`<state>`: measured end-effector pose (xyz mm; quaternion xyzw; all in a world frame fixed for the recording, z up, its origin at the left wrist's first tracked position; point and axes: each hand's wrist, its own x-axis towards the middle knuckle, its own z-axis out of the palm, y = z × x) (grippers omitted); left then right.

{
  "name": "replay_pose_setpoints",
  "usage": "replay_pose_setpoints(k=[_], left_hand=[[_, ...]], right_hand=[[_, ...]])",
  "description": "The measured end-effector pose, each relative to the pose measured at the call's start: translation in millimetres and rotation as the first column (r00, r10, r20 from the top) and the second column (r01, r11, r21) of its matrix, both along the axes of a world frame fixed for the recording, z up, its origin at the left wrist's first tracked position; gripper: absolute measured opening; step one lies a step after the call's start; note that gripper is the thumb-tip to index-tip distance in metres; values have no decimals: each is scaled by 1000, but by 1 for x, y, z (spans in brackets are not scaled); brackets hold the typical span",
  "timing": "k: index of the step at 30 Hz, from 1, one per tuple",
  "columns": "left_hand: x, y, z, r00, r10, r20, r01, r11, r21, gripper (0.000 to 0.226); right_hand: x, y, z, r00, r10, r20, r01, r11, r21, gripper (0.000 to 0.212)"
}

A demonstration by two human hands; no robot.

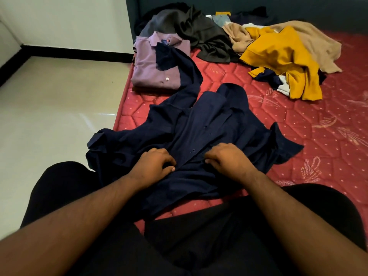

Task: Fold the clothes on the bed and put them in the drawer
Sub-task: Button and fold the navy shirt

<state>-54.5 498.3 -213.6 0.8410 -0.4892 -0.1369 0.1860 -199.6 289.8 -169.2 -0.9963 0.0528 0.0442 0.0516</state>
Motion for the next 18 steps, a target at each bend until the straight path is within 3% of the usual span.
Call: replay_pose_setpoints(k=[2,5,10,13,15,18], left_hand=[[-1,-1,6,998,-35,55,33,998,53,23],[-5,-4,14,994,-18,105,8,996,90,27],[-15,-9,24,966,81,246,-114,986,122,35],[-16,-22,28,950,108,293,-115,993,8,40],[-16,-39,30,968,36,249,-23,998,-57,36],[-19,-61,25,999,45,-29,-47,997,-63,33]], right_hand=[[1,4,-6,993,-21,-115,21,1000,2,25],[1,6,-11,989,-10,-146,9,1000,-6,30],[-1,11,-11,992,93,-83,-101,990,-96,30],[-3,12,-14,988,143,50,-134,979,-157,15],[-3,12,-12,990,114,82,-99,982,-163,25],[-6,18,-10,993,52,104,-40,993,-112,29]])
